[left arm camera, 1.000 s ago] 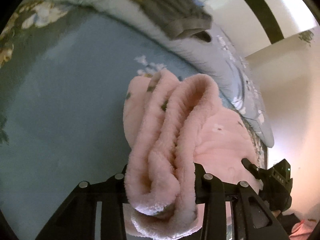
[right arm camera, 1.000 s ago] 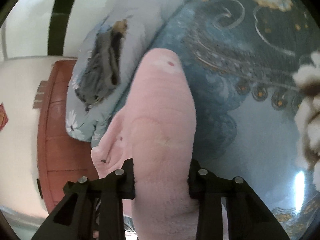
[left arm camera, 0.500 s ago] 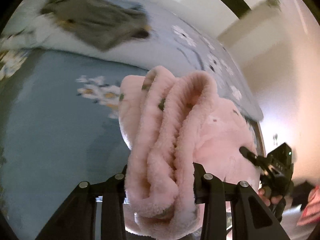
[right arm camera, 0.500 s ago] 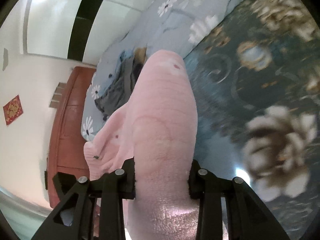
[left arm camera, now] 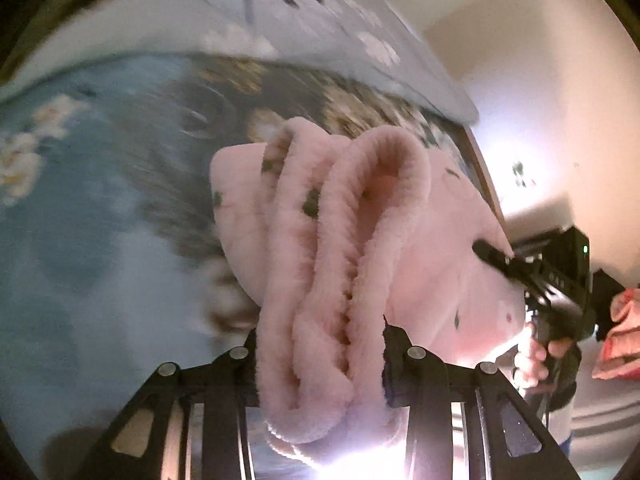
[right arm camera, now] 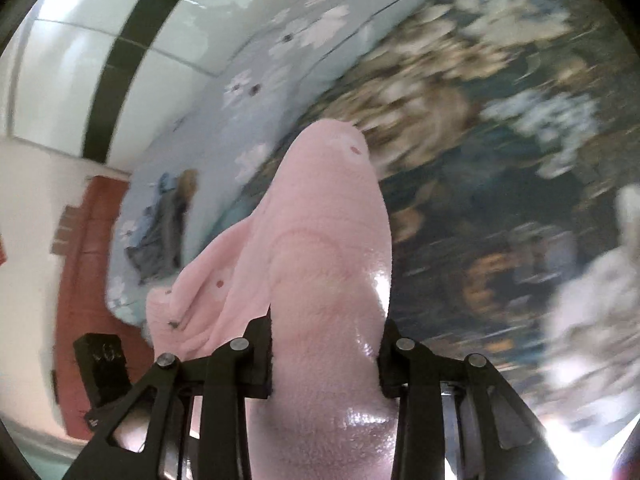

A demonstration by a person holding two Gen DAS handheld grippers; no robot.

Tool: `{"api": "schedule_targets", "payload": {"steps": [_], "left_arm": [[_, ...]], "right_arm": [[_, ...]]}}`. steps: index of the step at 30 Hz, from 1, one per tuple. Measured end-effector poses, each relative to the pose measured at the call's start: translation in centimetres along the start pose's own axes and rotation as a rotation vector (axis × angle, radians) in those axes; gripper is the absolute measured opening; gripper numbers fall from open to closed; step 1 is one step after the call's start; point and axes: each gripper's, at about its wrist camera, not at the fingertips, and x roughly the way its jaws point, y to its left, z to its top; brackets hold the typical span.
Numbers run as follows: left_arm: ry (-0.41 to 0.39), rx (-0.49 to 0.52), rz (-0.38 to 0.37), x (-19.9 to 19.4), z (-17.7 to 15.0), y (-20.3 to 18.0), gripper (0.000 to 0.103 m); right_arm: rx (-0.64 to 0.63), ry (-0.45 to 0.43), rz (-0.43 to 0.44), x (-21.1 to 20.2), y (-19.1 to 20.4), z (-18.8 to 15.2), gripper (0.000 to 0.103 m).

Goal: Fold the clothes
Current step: 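Lift the pink bundle with both grippers and carry it across the duvet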

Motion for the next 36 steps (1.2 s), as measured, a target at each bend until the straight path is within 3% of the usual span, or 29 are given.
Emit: {"api": "schedule_targets", "payload": {"steps": [4,9,13,17,23,28,31,36], "left_arm": [[0.019,0.037,-0.057,4.3,-1.5,-4.7,0.040],[0.047,0.120,-0.038,8.2,-2.4,-8.8,0.041],[0.168,0.029,-0.021,11.9,-2.9,-7.7,0.045],[0.192,0.086,-0.009,11.7,-3.8,-6.7,0.050],[0.134,0.161,0.032,8.1,-2.9,-7.1,0.052],[-0.004,0.276,0.094,4.1,-1.8,-9.2,0.052],[-0.025,0.328,0.084,3.7,-1.5,-10.4,0.052],[-0.038,0.497,0.131,5.8,-3.4,-14.4,0.052]], "right_arm": [[-0.081,-0.009,-0.108,-3.6,-3.0,3.0,0.035],[-0.185,-0.031,-0.181,-6.1,-5.2,5.2,0.036],[-0.155,0.021,-0.260,-4.2,-8.1,5.1,0.037],[-0.078,0.053,-0.316,-2.3,-11.7,3.7,0.044],[-0.043,-0.019,-0.318,-5.0,-12.2,3.0,0.049],[-0.074,-0.155,-0.408,-9.1,-10.6,2.8,0.050],[-0.109,-0.220,-0.386,-10.7,-8.8,1.5,0.050],[-0.221,-0.172,-0.390,-8.6,-6.5,-1.9,0.050]]}}
